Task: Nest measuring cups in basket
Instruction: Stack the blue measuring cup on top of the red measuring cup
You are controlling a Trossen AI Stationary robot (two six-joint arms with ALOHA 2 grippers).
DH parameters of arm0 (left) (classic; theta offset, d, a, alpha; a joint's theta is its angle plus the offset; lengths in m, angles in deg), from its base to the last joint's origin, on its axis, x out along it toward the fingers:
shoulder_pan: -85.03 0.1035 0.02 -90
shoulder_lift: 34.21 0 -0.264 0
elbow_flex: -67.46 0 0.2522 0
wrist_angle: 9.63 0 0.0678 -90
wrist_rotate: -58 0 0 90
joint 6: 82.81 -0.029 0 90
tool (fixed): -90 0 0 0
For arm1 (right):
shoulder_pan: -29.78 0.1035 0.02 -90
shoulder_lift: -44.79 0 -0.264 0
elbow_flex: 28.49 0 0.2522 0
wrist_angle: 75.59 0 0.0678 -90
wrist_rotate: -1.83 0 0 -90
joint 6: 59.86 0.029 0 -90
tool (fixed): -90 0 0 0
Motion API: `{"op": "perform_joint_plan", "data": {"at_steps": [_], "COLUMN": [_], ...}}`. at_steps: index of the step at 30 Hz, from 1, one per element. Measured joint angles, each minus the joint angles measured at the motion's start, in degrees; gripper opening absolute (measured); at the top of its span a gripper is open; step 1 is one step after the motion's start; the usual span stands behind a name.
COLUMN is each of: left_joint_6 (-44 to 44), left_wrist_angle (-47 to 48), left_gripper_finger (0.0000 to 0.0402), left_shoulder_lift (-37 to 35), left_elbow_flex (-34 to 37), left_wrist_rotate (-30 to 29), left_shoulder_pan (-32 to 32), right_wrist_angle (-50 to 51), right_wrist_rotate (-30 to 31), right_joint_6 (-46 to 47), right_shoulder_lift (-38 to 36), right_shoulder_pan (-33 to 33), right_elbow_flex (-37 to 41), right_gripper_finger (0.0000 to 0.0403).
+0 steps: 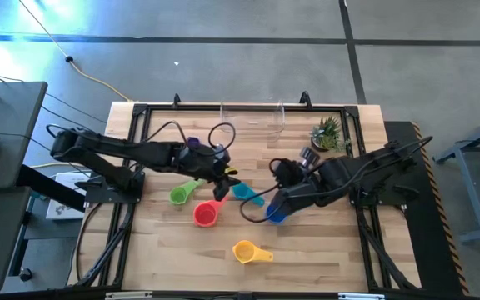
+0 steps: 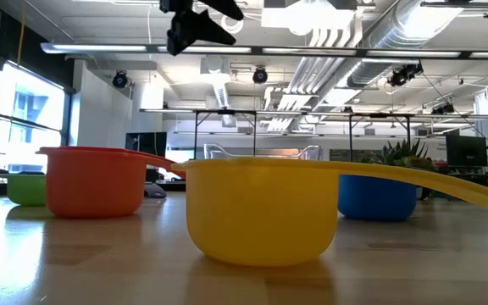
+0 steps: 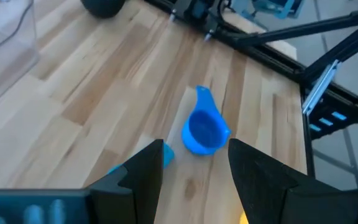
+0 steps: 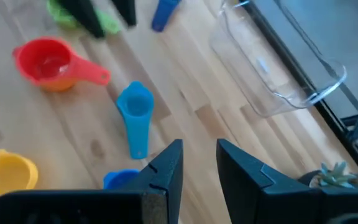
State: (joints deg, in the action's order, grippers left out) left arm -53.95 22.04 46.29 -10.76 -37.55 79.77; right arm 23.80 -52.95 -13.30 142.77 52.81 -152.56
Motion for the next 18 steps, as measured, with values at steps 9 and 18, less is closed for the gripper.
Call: {"op": "perform_joint_plan", "data": {"at_steps": [9,18], "left_joint_6": [0.9,-2.9], "left_wrist_angle": [-9.0,-5.0], "left_gripper_finger": [0.0173,0.0173], "left_shoulder_lift": [6.9,13.1], "left_elbow_flex": [0.0,-8.2], "left_wrist_rotate": [1.4,5.9], "left_shoulder_pan": [0.5,3.1], "right_wrist_angle": [2.1,2.3], "right_wrist_rotate": [0.2,0.1], "right_joint_6": [5.2,6.0], "right_shoulder_lift": [0.1,0.1], "right_shoulder_pan": [0.0,-0.2], "right_elbow_flex": [-0.3,-0.3], "right_gripper_finger": [0.0089,0.0089]}}
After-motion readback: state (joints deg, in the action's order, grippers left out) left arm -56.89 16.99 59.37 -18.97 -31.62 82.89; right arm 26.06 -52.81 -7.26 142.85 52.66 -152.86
